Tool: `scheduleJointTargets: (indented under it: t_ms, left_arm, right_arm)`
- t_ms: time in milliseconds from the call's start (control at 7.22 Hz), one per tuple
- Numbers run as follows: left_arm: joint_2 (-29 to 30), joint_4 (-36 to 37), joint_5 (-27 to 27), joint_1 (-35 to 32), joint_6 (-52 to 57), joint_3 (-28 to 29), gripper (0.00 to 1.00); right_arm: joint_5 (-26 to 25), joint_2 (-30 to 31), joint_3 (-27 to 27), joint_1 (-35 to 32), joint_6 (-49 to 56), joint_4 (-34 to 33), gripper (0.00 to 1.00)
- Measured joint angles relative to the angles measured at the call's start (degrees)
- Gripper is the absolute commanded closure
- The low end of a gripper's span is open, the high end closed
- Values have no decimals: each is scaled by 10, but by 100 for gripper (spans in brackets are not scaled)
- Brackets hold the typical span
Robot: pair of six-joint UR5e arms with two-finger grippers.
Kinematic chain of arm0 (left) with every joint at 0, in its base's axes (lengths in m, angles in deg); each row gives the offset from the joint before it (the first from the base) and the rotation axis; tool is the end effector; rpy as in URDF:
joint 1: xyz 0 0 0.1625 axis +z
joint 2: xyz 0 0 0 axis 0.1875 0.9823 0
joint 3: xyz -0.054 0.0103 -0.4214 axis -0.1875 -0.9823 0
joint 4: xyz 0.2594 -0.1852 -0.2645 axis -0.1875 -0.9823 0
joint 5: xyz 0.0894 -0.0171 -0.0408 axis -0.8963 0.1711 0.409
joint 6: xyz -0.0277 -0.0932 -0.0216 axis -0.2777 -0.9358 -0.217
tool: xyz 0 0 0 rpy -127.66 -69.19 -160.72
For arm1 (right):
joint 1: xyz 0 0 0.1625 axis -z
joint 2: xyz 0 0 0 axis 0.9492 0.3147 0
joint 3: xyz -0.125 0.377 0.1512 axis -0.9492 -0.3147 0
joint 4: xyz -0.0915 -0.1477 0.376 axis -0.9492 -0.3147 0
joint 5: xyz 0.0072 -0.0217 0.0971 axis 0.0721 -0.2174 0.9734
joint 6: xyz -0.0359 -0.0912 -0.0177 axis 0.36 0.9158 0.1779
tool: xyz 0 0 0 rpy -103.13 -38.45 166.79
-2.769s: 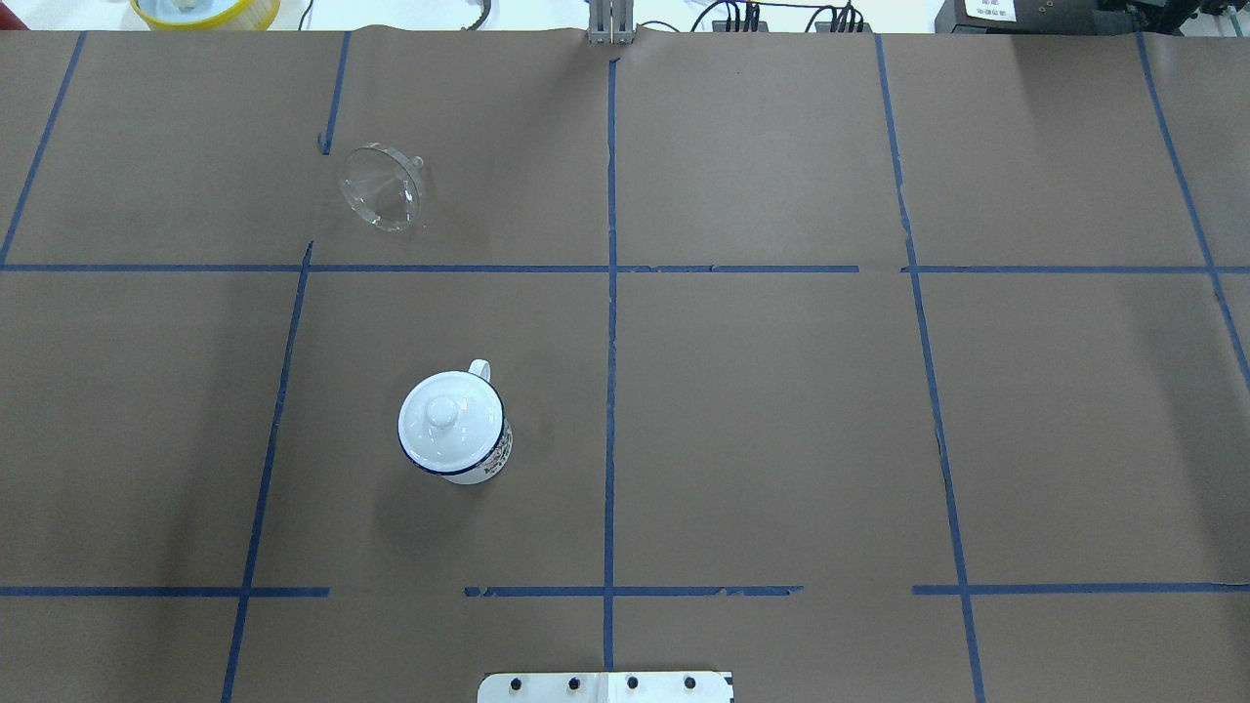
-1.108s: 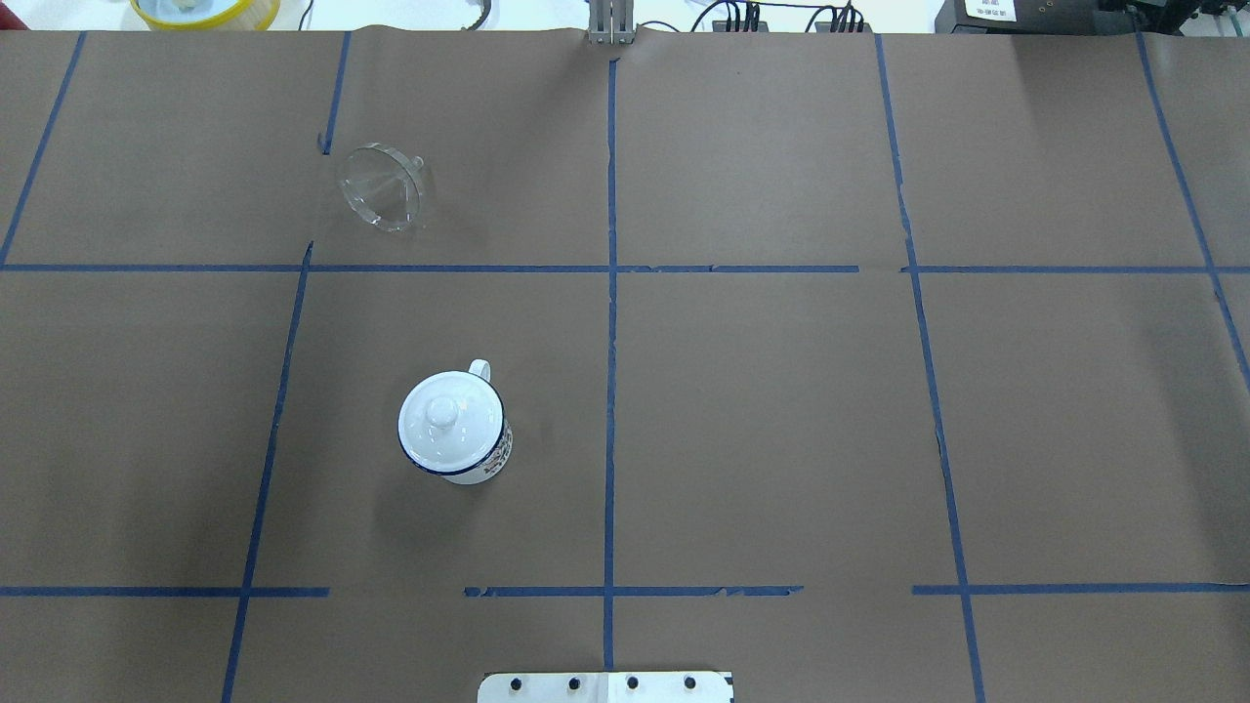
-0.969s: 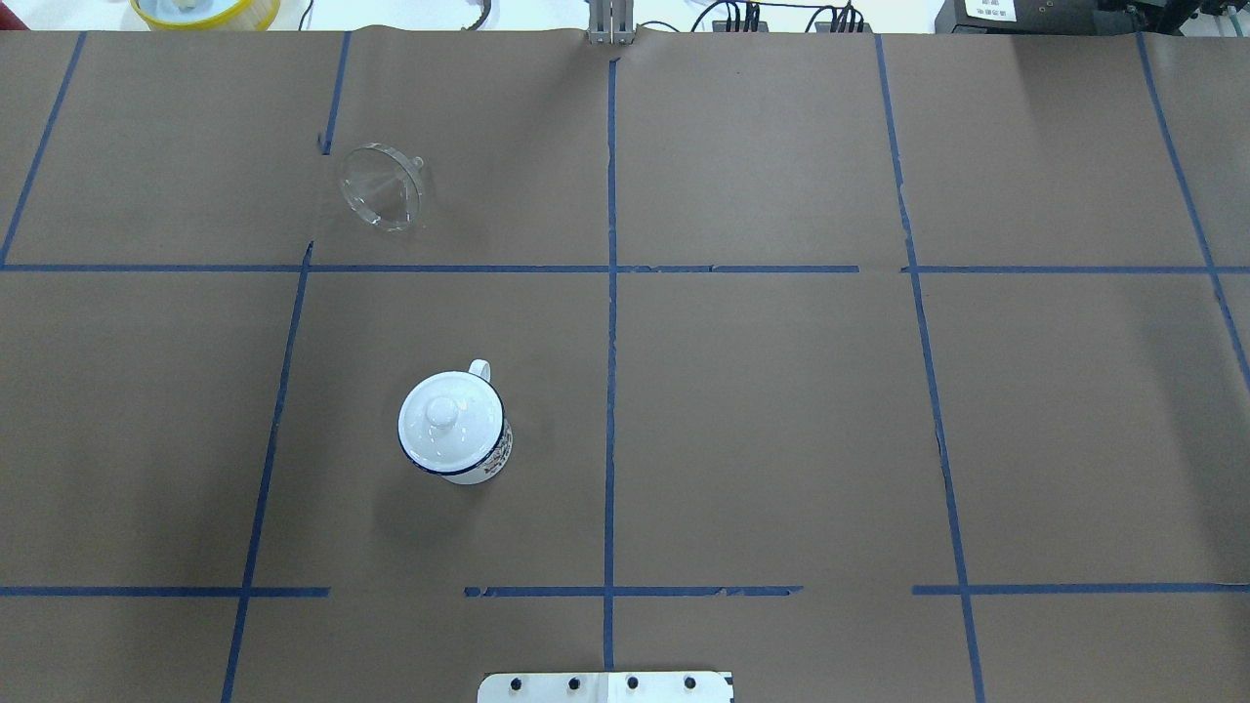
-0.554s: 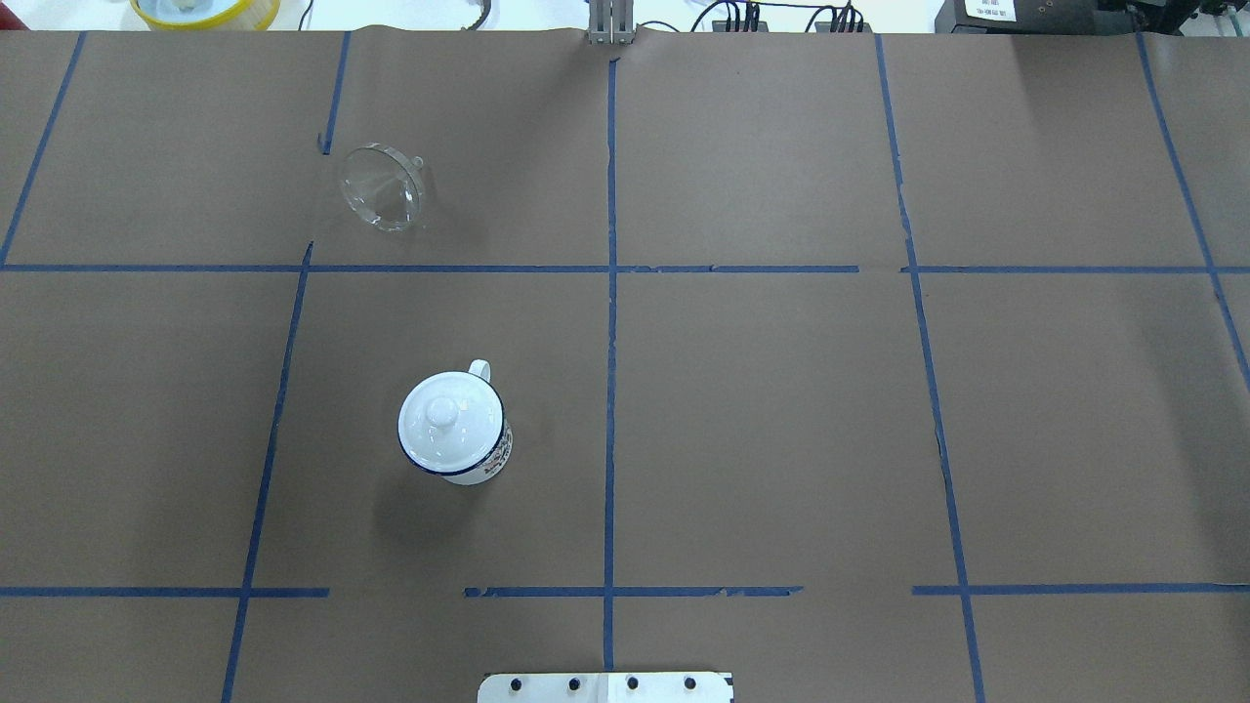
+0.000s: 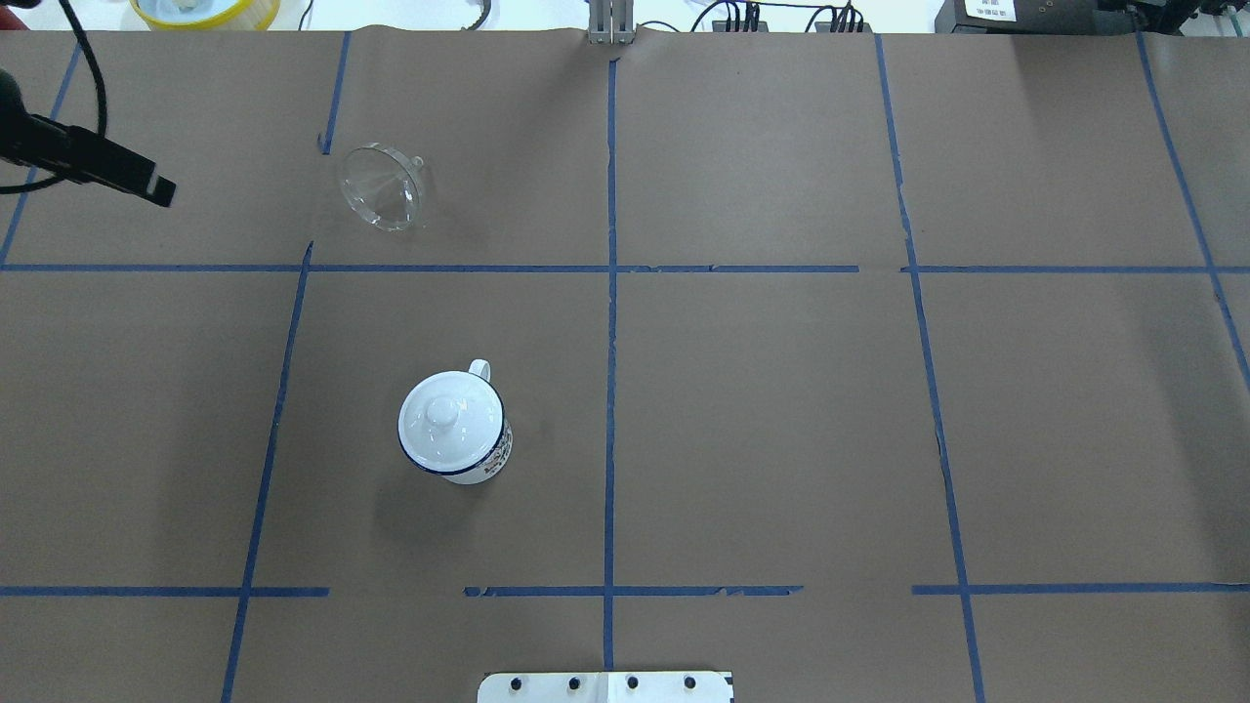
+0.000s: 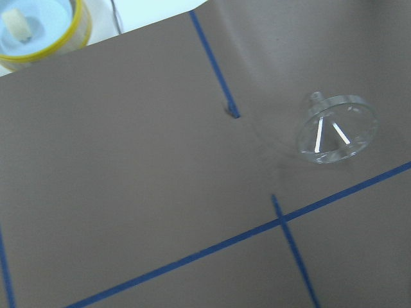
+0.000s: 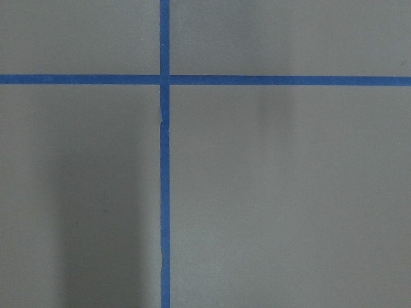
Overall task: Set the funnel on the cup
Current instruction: 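Move the left gripper down over the white lid on the mug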
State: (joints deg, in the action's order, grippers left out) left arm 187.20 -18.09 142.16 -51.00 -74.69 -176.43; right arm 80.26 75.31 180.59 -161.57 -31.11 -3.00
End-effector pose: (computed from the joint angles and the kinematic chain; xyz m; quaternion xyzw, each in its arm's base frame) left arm 0.1756 -0.4788 0.2742 0.1619 0.4482 0.0902 0.8745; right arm 0.0671 -0.4451 0.6700 -0.0092 -0.3519 0.0051 0.9360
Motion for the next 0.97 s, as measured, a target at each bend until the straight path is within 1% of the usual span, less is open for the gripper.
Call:
scheduleJointTargets:
  t_ms: [138,277,415,554,692,969]
  left_arm:
    - [24,33,-34,59,-73,-23,0]
    - [62,77,-80,124,-152,-30,0]
    - [109,124,-122,179,-214,-24,0]
    - [139,150,-142,214,-244,-12,0]
    - [155,159,-151,240,-257,5,0]
    - [166,152,-157,274,-277,40,7]
  right_arm:
    - [0,0,0,0,0,0,0]
    - [0,0,0,0,0,0,0]
    - [0,0,0,0,0,0,0]
    - [0,0,0,0,0,0,0]
    - [0,0,0,0,0,0,0]
    - [0,0,0,0,0,0,0]
